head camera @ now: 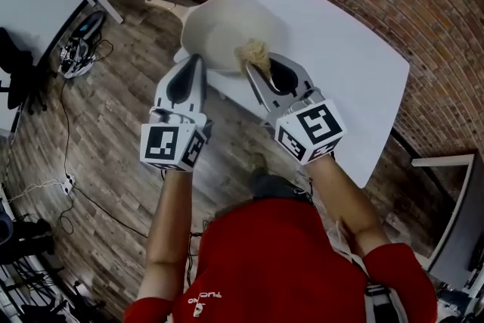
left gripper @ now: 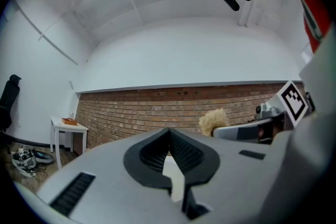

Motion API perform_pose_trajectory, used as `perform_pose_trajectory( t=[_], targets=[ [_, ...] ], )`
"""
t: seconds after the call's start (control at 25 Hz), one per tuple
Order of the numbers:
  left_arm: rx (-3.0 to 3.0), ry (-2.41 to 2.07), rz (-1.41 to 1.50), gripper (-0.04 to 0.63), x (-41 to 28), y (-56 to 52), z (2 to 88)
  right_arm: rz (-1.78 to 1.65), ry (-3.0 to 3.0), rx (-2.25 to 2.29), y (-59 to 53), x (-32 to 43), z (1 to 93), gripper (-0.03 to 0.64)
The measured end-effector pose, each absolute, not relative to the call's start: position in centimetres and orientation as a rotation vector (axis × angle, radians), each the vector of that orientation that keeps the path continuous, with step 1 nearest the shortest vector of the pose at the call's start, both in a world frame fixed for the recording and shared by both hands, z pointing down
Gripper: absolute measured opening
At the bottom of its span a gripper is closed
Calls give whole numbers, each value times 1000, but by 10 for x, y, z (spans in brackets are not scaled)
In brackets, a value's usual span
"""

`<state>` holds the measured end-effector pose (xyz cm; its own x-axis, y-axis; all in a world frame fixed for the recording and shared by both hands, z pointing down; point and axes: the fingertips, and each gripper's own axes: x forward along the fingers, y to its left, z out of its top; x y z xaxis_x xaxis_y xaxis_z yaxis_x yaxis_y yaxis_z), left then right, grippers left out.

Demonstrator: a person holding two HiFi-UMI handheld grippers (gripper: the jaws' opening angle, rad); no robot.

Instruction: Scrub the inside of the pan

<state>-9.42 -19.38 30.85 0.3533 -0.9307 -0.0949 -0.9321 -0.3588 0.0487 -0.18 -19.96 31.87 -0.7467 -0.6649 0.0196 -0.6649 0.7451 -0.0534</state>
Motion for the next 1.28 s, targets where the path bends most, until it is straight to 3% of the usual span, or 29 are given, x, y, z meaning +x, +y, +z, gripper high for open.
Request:
perform_pose_trajectory(
  t=[0.56, 1.28],
  targets=[
    [-2495, 1868, 89, 14, -105, -302, 322, -173, 2988, -1065, -323, -14, 328, 87],
    [-2601, 1716, 107, 14, -164, -399, 345, -287, 3189, -1243, -412, -103, 370, 87]
  ],
)
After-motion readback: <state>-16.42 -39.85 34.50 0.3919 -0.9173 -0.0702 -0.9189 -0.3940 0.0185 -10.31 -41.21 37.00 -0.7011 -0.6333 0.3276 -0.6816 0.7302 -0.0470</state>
